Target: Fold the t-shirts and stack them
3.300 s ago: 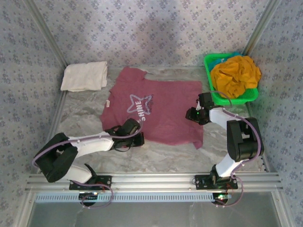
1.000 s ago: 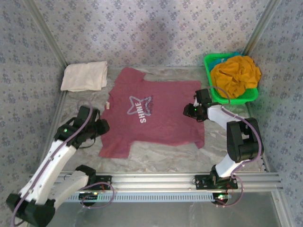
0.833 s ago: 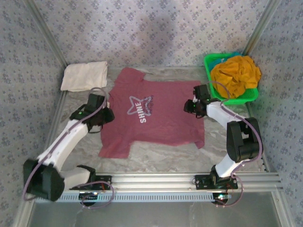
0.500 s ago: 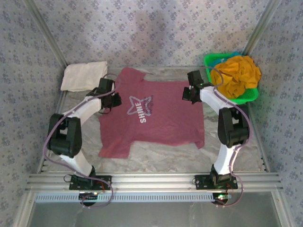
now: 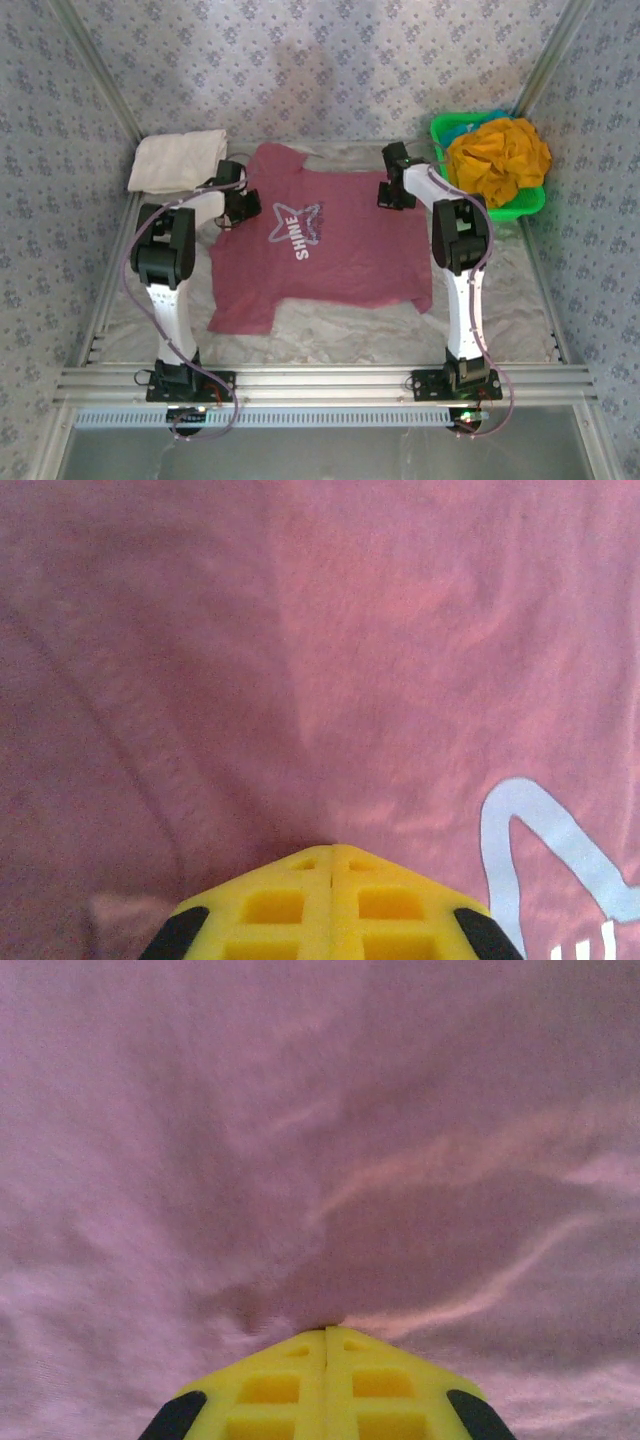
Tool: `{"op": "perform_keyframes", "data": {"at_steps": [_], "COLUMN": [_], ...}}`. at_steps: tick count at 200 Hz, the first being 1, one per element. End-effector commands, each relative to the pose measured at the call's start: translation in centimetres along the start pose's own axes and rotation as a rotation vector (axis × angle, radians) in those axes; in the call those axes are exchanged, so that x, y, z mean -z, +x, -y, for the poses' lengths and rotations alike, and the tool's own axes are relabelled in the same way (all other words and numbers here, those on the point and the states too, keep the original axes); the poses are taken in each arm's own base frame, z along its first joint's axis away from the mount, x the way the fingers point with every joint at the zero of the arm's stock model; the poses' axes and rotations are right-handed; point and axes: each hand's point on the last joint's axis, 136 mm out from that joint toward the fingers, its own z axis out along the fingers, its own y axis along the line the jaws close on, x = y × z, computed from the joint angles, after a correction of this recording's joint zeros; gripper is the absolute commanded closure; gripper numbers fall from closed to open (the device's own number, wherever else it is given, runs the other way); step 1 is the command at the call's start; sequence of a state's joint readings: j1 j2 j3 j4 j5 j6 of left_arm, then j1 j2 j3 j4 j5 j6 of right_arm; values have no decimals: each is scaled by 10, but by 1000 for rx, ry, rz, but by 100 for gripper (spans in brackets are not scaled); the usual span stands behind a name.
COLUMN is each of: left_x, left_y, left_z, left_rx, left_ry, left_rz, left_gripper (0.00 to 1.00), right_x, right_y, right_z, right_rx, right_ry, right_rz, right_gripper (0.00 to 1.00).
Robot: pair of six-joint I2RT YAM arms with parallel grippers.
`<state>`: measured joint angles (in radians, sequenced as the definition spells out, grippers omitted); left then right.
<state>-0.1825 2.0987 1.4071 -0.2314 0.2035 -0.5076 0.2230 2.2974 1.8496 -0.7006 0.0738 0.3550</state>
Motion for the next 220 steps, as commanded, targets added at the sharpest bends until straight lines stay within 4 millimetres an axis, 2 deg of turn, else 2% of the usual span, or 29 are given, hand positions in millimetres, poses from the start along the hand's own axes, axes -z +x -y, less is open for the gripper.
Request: {"op": "perform_keyframes", "data": {"at_steps": [1,30,50,66,79,98,118,139,163,172,177,183,189,200,220], "left_x": [-16,-24,-30,-32,-32,-27,-1,34,65,72,75,76,77,75,68], "left_y": [5,-8,-22,-36,-48,-67,-81,-78,-51,-37,-29,-17,-7,12,36], "left_z": [-8,-7,-4,1,1,2,14,24,24,23,25,24,24,22,14], "left_rx": [78,112,114,104,93,74,43,31,17,7,-4,-16,-27,-42,-35], "left_ry": [15,32,23,22,15,-3,16,42,40,37,35,26,18,7,-3], "left_rz": [-55,-35,-36,-22,6,22,67,156,196,191,188,177,166,134,92], "left_gripper": [99,98,98,98,98,97,98,97,96,96,97,97,97,98,100], "right_x": [-28,-47,-49,-41,-27,9,54,86,99,98,96,96,92,86,71], "right_y": [5,-17,-44,-67,-82,-104,-116,-106,-69,-54,-38,-33,-20,-2,23], "right_z": [-4,-7,-11,-14,-21,-31,-34,-32,-25,-20,-16,-14,-9,-1,12], "right_rx": [-68,-105,-124,-133,-129,-118,-78,-37,-26,-26,-26,-27,-29,-23,-3], "right_ry": [-84,-109,-144,-170,-200,-261,-264,-241,-223,-203,-188,-185,-167,-127,-60], "right_rz": [-83,-83,-37,10,46,115,184,209,219,218,200,213,201,185,128], "right_gripper": [100,100,100,100,100,100,100,100,100,100,100,100,100,100,100]}}
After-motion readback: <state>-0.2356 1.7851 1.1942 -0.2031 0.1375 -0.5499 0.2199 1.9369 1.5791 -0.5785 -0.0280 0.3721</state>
